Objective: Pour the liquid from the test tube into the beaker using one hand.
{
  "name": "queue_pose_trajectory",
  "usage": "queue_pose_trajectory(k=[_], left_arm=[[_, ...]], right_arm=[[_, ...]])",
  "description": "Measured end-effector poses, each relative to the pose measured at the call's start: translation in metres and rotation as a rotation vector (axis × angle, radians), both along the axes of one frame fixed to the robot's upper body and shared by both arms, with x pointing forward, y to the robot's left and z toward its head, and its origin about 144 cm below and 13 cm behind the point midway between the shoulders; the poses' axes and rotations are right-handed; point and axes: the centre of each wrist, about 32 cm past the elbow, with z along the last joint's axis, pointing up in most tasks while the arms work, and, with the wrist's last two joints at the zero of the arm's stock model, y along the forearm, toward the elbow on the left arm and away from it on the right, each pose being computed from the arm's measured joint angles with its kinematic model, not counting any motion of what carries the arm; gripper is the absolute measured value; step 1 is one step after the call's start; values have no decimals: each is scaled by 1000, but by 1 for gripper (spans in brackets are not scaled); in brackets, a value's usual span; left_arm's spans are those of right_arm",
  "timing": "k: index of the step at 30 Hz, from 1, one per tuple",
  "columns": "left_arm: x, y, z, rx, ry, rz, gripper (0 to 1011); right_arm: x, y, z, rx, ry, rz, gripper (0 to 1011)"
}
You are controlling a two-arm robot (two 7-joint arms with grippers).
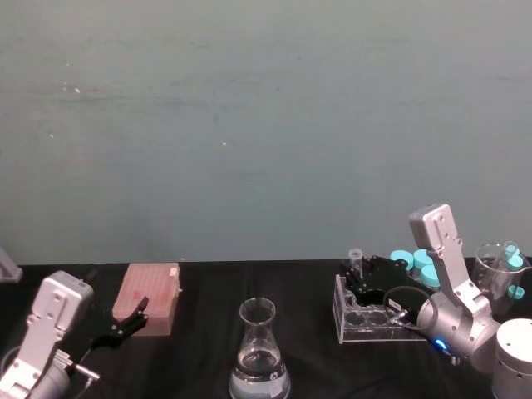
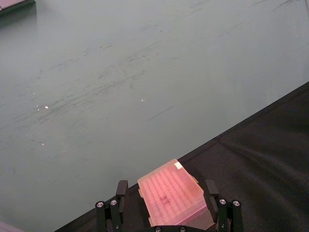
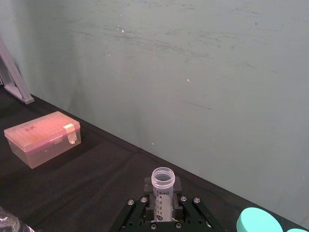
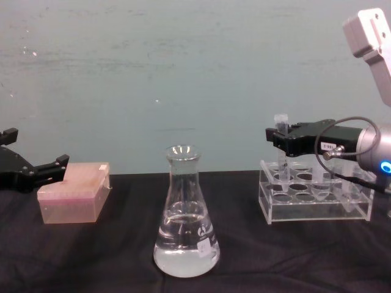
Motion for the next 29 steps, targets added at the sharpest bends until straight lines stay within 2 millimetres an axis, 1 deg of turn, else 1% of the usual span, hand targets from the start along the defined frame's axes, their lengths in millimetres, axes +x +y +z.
queue_pose_trajectory(k=[5, 7, 8, 9, 10, 12, 13, 14, 15, 17, 19, 20, 22, 25, 27, 28, 29], left_arm=[[0, 0, 0, 0, 0, 0, 1000], [0, 0, 0, 0, 0, 0, 1000], [0, 0, 0, 0, 0, 0, 1000], [0, 0, 0, 0, 0, 0, 1000], [0, 0, 0, 0, 0, 0, 1000], [0, 0, 0, 0, 0, 0, 1000], [0, 0, 0, 0, 0, 0, 1000], [0, 0, 0, 0, 0, 0, 1000], [0, 0, 0, 0, 0, 0, 1000], [0, 0, 0, 0, 0, 0, 1000], [0, 0, 0, 0, 0, 0, 1000], [0, 0, 0, 0, 0, 0, 1000], [0, 0, 0, 0, 0, 0, 1000], [0, 0, 0, 0, 0, 0, 1000], [0, 0, 0, 0, 0, 0, 1000], [0, 0, 0, 0, 0, 0, 1000], [0, 0, 0, 0, 0, 0, 1000]], right_arm=[[0, 0, 0, 0, -1, 0, 205], [1, 0, 0, 0, -2, -1, 222], [1, 0, 0, 0, -2, -1, 272], [1, 0, 0, 0, -2, -1, 289], [1, 0, 0, 0, -3, -1, 352], [1, 0, 0, 1, -3, -1, 385], [1, 0, 0, 1, -3, -1, 431], [1, 0, 0, 1, -3, -1, 431], [1, 0, 0, 1, -3, -1, 490], [1, 0, 0, 1, -3, -1, 529], [1, 0, 0, 1, -3, -1, 614], [1, 0, 0, 1, -4, -1, 634], [1, 0, 0, 1, -4, -1, 715], [1, 0, 0, 1, -4, -1, 785], [1, 0, 0, 1, -4, -1, 863], [1, 0, 0, 1, -4, -1, 880], [1, 0, 0, 1, -5, -1, 929]])
